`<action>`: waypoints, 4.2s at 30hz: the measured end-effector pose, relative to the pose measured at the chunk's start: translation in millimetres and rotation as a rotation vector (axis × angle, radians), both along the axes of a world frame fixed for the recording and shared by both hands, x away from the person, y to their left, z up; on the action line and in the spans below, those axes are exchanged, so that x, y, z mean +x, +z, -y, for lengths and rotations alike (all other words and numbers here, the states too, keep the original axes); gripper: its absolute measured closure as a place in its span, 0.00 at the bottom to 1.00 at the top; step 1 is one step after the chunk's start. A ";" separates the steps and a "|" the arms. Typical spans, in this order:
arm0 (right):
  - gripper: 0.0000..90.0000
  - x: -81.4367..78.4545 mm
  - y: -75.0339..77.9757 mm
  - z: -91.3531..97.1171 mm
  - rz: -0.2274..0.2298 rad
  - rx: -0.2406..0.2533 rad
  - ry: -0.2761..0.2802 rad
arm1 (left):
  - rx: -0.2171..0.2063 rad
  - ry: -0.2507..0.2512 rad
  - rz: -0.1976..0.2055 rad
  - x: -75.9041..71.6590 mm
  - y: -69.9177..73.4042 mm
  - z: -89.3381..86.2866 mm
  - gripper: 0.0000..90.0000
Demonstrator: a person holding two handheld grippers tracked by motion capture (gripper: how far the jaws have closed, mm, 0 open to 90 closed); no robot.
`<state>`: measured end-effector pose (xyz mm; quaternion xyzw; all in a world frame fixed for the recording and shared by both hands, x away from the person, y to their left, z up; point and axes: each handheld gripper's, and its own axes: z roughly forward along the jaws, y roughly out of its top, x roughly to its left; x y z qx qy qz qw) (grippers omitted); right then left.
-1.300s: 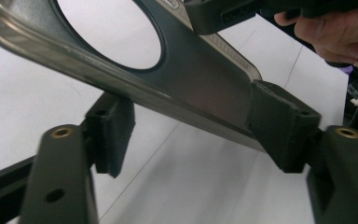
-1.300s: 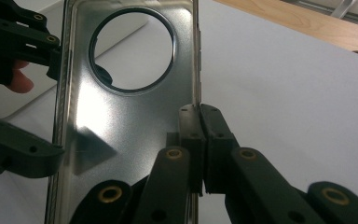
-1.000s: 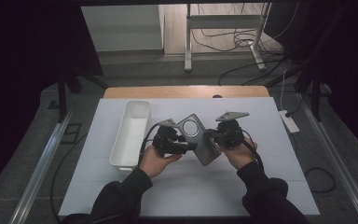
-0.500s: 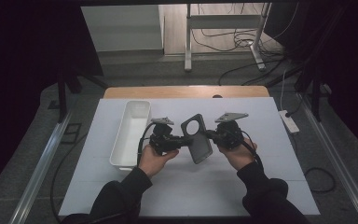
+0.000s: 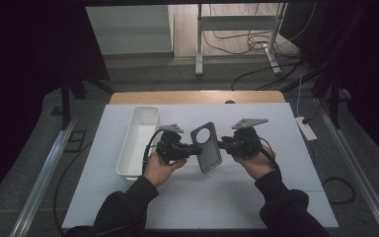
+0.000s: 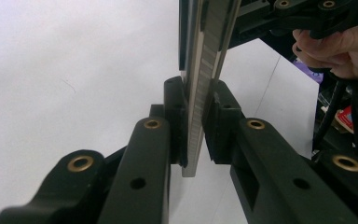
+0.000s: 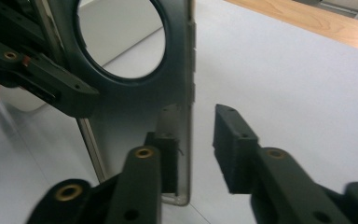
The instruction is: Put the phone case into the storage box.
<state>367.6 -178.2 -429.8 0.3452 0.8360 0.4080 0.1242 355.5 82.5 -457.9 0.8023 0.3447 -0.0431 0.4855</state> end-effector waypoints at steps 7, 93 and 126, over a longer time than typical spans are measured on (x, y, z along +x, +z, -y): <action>0.62 0.4 0.9 5.1 0.001 0.036 0.035 | 0.006 -0.032 0.021 -2.3 3.6 -4.2 0.89; 0.90 -43.1 13.3 -2.8 0.099 0.031 -0.033 | 0.115 0.077 0.172 -18.9 13.5 1.6 0.63; 0.89 -48.0 3.8 -14.7 0.059 0.093 0.009 | 0.083 0.148 0.094 -14.1 7.8 0.9 0.98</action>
